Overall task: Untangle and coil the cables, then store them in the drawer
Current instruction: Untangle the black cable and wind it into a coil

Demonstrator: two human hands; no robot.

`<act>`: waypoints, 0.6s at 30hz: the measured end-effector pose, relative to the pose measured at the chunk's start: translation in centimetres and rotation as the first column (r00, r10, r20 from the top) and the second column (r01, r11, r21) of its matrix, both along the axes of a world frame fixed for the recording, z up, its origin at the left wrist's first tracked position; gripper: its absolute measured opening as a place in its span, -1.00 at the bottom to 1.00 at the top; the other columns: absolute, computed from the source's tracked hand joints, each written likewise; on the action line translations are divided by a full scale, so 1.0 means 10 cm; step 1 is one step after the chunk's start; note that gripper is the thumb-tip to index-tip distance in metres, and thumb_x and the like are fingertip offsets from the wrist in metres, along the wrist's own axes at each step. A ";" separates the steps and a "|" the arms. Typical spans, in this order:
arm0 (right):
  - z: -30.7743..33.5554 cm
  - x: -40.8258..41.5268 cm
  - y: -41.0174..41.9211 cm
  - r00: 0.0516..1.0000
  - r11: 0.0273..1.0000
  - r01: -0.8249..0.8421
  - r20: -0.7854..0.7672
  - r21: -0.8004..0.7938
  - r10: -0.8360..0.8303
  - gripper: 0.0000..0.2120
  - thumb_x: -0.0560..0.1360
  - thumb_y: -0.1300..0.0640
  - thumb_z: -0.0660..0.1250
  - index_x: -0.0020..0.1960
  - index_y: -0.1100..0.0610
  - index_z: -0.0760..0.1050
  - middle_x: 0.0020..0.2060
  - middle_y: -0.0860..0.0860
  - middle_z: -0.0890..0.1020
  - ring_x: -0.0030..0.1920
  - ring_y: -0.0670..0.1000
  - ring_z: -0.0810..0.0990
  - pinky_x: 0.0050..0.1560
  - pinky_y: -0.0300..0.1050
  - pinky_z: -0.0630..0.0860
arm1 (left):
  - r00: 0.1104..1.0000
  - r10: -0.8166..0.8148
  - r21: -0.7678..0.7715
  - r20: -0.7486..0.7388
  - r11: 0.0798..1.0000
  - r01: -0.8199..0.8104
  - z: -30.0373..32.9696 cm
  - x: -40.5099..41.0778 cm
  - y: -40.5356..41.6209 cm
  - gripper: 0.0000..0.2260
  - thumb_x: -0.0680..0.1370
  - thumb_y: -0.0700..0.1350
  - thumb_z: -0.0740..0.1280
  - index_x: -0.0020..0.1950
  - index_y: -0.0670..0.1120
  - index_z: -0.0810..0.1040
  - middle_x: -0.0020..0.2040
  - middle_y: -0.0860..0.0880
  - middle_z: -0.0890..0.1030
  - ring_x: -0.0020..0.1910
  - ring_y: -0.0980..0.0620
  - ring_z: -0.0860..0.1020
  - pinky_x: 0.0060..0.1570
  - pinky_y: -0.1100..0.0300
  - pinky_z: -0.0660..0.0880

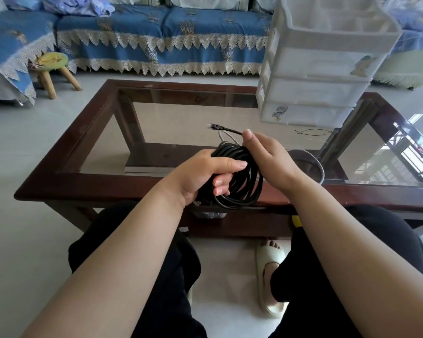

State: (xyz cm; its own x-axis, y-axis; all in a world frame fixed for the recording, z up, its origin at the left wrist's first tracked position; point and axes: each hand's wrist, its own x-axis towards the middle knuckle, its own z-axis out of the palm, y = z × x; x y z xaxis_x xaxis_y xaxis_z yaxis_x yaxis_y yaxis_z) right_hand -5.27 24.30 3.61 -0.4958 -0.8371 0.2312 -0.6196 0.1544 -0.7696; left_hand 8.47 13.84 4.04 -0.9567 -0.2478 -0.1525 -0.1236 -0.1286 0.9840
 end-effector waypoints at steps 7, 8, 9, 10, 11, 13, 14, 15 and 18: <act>-0.19 -0.08 0.10 0.988 0.991 0.119 0.094 0.056 -0.123 -0.47 0.63 -0.14 0.01 -0.27 0.26 0.37 -0.39 0.13 0.46 -0.32 0.03 0.41 -0.19 -0.02 0.35 | 0.985 0.143 0.430 -0.094 0.898 -0.090 0.00 0.04 -0.29 -0.74 0.53 0.07 0.30 -0.26 -0.06 0.40 -0.60 0.13 0.33 -0.61 0.19 0.34 -0.31 0.28 0.47; -0.22 -0.08 0.11 0.987 0.991 0.129 0.093 0.031 -0.132 -0.52 0.63 -0.09 0.04 -0.21 0.27 0.41 -0.34 0.18 0.51 -0.30 0.06 0.45 -0.16 0.00 0.39 | 0.975 0.190 0.491 -0.114 0.864 -0.111 0.00 0.04 -0.32 -0.73 0.52 0.08 0.30 -0.26 -0.05 0.39 -0.59 0.13 0.34 -0.60 0.19 0.35 -0.29 0.29 0.47; -0.24 -0.06 0.11 0.987 0.991 0.133 0.091 0.009 -0.134 -0.61 0.64 -0.04 0.08 -0.15 0.24 0.44 -0.32 0.18 0.55 -0.30 0.04 0.48 -0.15 -0.02 0.43 | 0.961 0.245 0.548 -0.130 0.826 -0.137 0.00 0.04 -0.33 -0.73 0.51 0.09 0.31 -0.27 -0.05 0.38 -0.59 0.12 0.35 -0.59 0.20 0.36 -0.27 0.29 0.47; -0.26 -0.05 0.11 0.987 0.991 0.136 0.091 -0.006 -0.134 -0.71 0.63 0.03 0.11 -0.10 0.18 0.47 -0.34 0.12 0.56 -0.32 -0.02 0.49 -0.17 -0.07 0.44 | 0.942 0.302 0.596 -0.146 0.787 -0.160 -0.01 0.04 -0.35 -0.72 0.51 0.09 0.31 -0.27 -0.04 0.38 -0.59 0.12 0.36 -0.58 0.20 0.37 -0.27 0.30 0.47; -0.28 -0.03 0.10 0.986 0.990 0.137 0.101 -0.019 -0.135 -0.80 0.63 0.09 0.13 -0.05 0.13 0.48 -0.37 0.04 0.55 -0.36 -0.09 0.49 -0.19 -0.13 0.45 | 0.922 0.353 0.635 -0.159 0.752 -0.179 0.00 0.04 -0.36 -0.72 0.51 0.09 0.31 -0.28 -0.04 0.37 -0.58 0.12 0.36 -0.58 0.20 0.37 -0.28 0.30 0.47; -0.33 0.01 0.09 0.979 0.986 0.161 0.137 -0.045 -0.154 -0.87 0.62 0.16 0.15 0.03 0.07 0.47 -0.41 -0.04 0.53 -0.40 -0.15 0.49 -0.20 -0.19 0.47 | 0.884 0.441 0.694 -0.155 0.686 -0.220 0.00 0.00 -0.37 -0.69 0.54 0.11 0.30 -0.28 -0.04 0.37 -0.58 0.12 0.35 -0.57 0.20 0.37 -0.31 0.30 0.48; -0.34 0.04 0.09 0.969 0.981 0.187 0.173 -0.058 -0.174 -0.89 0.61 0.17 0.17 0.07 0.05 0.45 -0.42 -0.06 0.54 -0.41 -0.14 0.49 -0.21 -0.17 0.49 | 0.867 0.479 0.715 -0.139 0.654 -0.247 0.00 -0.02 -0.36 -0.68 0.55 0.12 0.29 -0.29 -0.04 0.37 -0.57 0.12 0.35 -0.56 0.20 0.37 -0.32 0.30 0.48; -0.34 0.08 0.08 0.954 0.974 0.213 0.230 -0.071 -0.192 -0.89 0.61 0.18 0.19 0.10 0.03 0.42 -0.42 -0.05 0.56 -0.44 -0.11 0.49 -0.25 -0.14 0.51 | 0.850 0.513 0.728 -0.123 0.629 -0.274 0.00 -0.04 -0.34 -0.66 0.57 0.13 0.29 -0.30 -0.04 0.36 -0.57 0.12 0.34 -0.56 0.20 0.36 -0.33 0.30 0.49; -0.33 0.28 0.02 0.880 0.968 0.236 0.442 -0.083 -0.176 -0.91 0.60 0.23 0.20 0.05 0.06 0.37 -0.42 -0.01 0.58 -0.55 -0.03 0.44 -0.49 -0.21 0.42 | 0.794 0.601 0.720 -0.092 0.591 -0.363 0.01 -0.11 -0.27 -0.62 0.58 0.14 0.27 -0.33 -0.04 0.35 -0.56 0.12 0.33 -0.56 0.19 0.34 -0.32 0.31 0.51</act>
State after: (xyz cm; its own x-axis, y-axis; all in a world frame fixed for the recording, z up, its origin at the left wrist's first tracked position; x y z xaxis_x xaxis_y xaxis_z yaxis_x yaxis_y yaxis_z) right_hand -2.51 24.53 0.35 -0.7288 -0.6823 0.0573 -0.1910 0.1223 -0.9740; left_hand 7.40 11.10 4.10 -0.7441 -0.6389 -0.1952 0.4279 -0.6803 0.5951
